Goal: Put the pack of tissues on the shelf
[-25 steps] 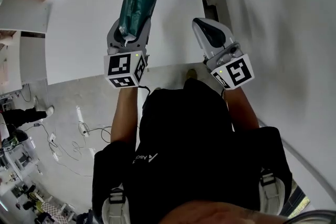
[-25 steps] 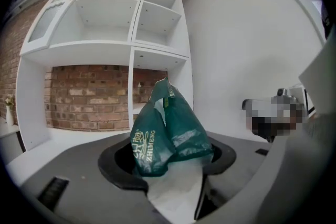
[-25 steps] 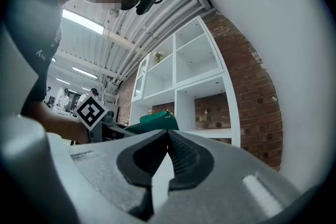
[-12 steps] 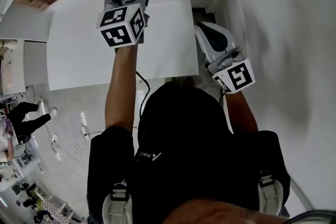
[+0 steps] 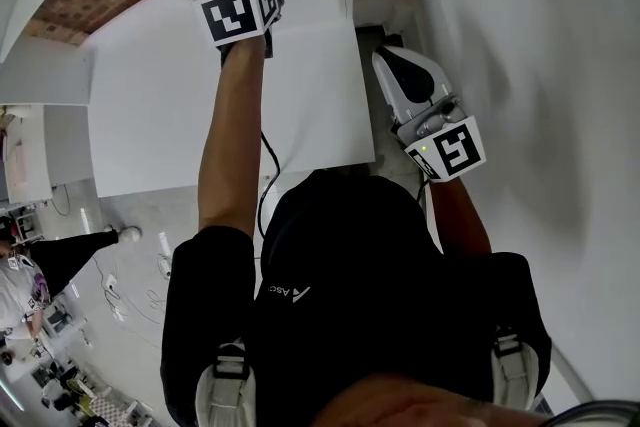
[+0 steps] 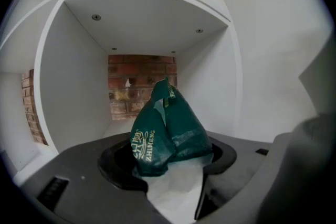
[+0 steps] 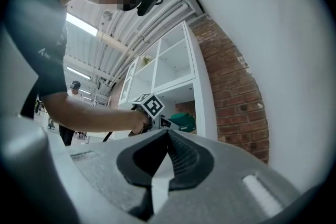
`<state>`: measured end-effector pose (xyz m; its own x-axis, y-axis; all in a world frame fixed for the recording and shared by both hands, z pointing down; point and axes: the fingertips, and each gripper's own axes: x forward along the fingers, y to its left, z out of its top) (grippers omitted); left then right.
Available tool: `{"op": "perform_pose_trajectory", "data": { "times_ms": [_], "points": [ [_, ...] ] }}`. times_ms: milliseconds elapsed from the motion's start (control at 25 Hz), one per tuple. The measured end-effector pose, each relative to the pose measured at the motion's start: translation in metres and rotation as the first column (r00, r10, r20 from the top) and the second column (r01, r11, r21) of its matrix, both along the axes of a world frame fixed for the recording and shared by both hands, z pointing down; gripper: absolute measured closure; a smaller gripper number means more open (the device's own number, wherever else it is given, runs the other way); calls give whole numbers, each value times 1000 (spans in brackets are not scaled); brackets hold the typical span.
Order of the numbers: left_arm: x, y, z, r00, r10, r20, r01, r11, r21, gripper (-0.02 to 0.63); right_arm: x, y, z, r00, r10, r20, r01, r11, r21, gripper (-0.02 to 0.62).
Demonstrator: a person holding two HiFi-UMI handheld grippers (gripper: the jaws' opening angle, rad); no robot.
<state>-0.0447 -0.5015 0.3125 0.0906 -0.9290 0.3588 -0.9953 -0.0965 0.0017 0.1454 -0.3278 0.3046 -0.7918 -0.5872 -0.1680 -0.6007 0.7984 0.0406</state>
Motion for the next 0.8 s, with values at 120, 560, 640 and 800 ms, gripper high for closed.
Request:
{"op": "perform_pose_trajectory", "data": {
  "times_ms": [120, 560, 640, 800],
  "points": [
    [-3, -15, 7, 1000, -8, 9, 8, 999, -35, 341, -3, -8, -1, 1000, 2, 3, -2, 1000, 2, 594],
    [-9, -24, -1, 1000, -4, -15, 4, 1000, 8, 232, -16, -23, 2, 1000, 23, 7, -23, 1000, -3, 594],
    [-8, -14, -11, 1000, 5, -21, -4, 998, 69, 192, -18, -19, 2, 1000, 27, 8, -27, 1000, 3, 594],
    [-5, 12, -30, 999, 37, 4, -37, 975, 219, 149, -24, -10, 7, 999, 30, 9, -30, 999, 13, 594]
  ]
}}
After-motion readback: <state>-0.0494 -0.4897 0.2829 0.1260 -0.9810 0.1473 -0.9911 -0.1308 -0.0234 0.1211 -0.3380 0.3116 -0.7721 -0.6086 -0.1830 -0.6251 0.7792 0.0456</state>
